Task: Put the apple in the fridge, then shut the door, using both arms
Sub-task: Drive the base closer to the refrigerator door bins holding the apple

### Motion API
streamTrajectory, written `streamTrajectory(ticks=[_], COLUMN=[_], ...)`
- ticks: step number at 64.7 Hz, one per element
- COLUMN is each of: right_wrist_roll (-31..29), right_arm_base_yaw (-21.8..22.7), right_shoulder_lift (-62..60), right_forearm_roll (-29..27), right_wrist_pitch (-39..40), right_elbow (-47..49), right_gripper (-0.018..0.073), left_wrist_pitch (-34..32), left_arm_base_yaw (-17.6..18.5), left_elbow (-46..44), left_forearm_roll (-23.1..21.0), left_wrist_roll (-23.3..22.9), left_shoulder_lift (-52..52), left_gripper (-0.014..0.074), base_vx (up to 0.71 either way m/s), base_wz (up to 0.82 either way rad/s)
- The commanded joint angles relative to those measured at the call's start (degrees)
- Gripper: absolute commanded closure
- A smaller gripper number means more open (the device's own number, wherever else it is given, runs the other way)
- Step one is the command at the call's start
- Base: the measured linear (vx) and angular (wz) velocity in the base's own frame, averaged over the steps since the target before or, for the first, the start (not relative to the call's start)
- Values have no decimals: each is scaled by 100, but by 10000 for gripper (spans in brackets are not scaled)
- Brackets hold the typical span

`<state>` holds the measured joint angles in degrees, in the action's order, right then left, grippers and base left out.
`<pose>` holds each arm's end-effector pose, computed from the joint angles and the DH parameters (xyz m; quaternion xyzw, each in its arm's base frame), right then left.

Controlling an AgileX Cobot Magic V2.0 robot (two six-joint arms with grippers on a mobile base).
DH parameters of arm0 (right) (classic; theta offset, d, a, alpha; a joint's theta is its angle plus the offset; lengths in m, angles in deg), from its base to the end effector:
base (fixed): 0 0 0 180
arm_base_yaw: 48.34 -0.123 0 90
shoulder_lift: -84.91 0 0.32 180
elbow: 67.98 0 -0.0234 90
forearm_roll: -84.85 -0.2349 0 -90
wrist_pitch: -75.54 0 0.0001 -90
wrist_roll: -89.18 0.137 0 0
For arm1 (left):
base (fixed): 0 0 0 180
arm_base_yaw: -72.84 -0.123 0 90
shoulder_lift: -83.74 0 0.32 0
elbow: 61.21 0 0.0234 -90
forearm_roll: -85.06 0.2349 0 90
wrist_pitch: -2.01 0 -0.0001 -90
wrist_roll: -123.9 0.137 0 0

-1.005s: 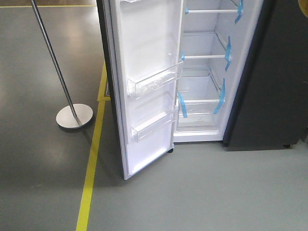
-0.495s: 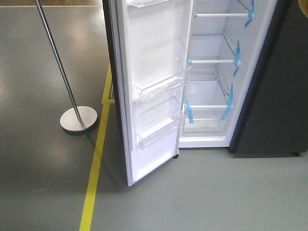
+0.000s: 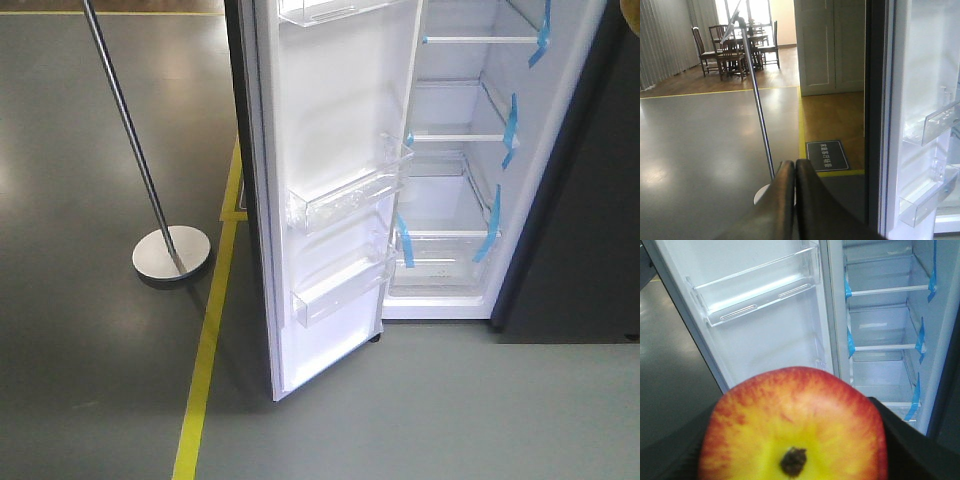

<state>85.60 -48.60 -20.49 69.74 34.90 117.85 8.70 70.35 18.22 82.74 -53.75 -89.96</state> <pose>0.2535 0.0244 0.4956 0.0048 0.8097 0.1109 0.5762 0.0513 0.0016 0.1931 -0.0138 0.7217 0.0136 0.6919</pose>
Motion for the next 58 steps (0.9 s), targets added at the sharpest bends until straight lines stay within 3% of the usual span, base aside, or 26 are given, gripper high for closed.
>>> streamTrajectory(ticks=[1,58], right_wrist_roll=[-44,-44], right_arm_base_yaw=[22,22], right_shoulder_lift=[-117,-117], right_forearm_roll=[-50,-50], right_wrist_pitch=[478,478], right_elbow=[203,203], right_gripper=[500,500], left_wrist_pitch=[-428,-428], left_arm_base_yaw=[18,18], left_elbow=[-95,-95], left_forearm_roll=[-51,-51], left_wrist_roll=[-16,-16], left_shoulder_lift=[-84,-84], left_gripper=[603,603], base_vx=[9,10], base_wz=[4,2])
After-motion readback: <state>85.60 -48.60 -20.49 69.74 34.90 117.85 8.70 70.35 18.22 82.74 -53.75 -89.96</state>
